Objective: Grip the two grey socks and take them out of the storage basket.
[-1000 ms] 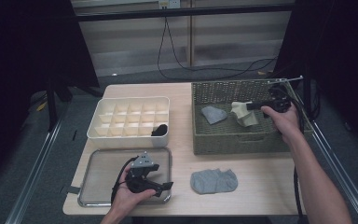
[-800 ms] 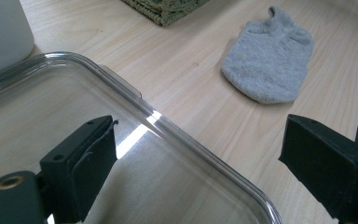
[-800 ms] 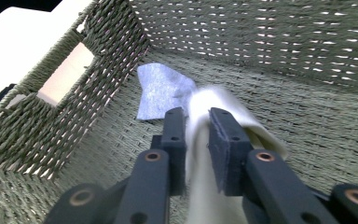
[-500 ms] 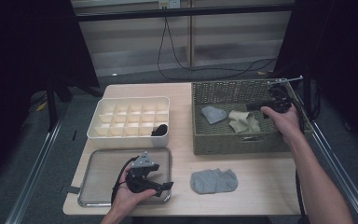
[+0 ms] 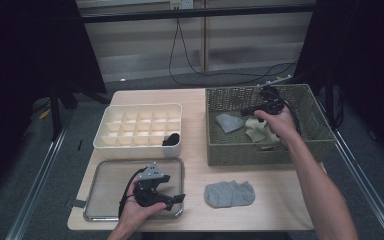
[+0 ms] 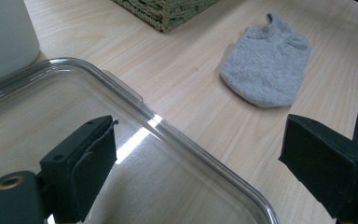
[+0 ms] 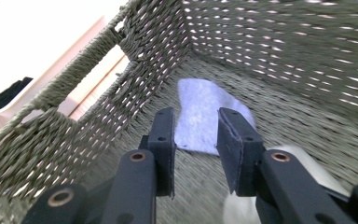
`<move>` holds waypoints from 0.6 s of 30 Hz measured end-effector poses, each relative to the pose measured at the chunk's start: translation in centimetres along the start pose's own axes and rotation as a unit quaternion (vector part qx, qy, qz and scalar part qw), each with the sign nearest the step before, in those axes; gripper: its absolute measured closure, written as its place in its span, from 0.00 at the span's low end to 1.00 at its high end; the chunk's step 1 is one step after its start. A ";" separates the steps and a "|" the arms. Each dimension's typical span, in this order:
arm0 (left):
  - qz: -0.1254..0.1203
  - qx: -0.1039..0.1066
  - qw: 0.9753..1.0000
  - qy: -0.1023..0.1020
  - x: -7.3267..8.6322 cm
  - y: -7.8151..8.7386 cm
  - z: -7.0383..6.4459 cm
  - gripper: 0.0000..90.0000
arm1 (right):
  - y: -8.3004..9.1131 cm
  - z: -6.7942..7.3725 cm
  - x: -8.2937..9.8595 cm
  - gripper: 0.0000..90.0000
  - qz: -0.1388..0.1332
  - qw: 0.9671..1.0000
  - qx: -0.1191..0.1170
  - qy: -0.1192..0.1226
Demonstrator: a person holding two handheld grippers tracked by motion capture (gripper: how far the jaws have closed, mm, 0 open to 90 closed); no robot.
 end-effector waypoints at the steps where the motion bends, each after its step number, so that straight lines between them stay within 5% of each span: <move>1: 0.000 0.000 1.000 0.000 0.0 0.0 0.0 0.11 | 0.0 0.0 0.0 0.75 0.000 1.000 0.000 0.000; 9: 0.001 0.003 1.000 -0.002 0.1 0.0 -0.1 0.12 | -3.3 0.7 -1.9 0.69 0.032 0.999 -0.006 0.001; 18: -0.001 0.005 1.000 0.001 0.1 0.1 0.0 0.12 | -6.0 -0.7 -2.4 0.56 0.076 0.996 0.016 -0.037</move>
Point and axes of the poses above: each handheld gripper's, and its own axes: y roughly backward along the jaws, x roughly out of its underside, z roughly to its left, the point moved 5 cm from there along -y, roughly forward along the jaws, and after that the axes turned 10 degrees about z, right-handed, at the moved point
